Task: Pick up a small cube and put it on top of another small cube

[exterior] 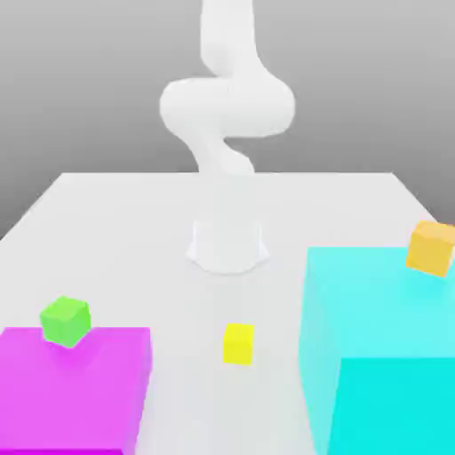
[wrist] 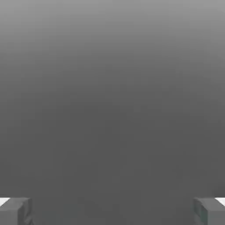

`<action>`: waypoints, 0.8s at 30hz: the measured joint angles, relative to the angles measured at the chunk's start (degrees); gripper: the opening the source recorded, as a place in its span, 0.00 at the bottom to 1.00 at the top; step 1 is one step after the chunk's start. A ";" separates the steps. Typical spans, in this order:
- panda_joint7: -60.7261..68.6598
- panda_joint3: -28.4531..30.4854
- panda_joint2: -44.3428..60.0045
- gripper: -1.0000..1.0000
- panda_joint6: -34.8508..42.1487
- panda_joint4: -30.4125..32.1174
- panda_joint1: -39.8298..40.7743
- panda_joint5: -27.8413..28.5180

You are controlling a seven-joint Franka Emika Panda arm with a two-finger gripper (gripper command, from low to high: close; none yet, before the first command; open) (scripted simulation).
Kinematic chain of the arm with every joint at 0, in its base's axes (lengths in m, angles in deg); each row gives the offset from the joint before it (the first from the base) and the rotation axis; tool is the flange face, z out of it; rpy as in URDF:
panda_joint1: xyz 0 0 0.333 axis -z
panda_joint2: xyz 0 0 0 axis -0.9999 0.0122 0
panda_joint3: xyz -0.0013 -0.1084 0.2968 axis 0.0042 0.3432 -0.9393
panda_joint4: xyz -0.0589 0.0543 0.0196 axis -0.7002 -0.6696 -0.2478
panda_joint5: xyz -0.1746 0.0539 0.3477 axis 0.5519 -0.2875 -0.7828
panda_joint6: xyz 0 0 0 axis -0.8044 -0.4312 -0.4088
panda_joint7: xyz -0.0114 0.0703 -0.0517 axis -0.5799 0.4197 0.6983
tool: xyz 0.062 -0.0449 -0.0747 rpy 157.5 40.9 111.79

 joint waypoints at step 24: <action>-31.60 -40.80 37.55 0.50 -24.92 27.62 -10.45 0.54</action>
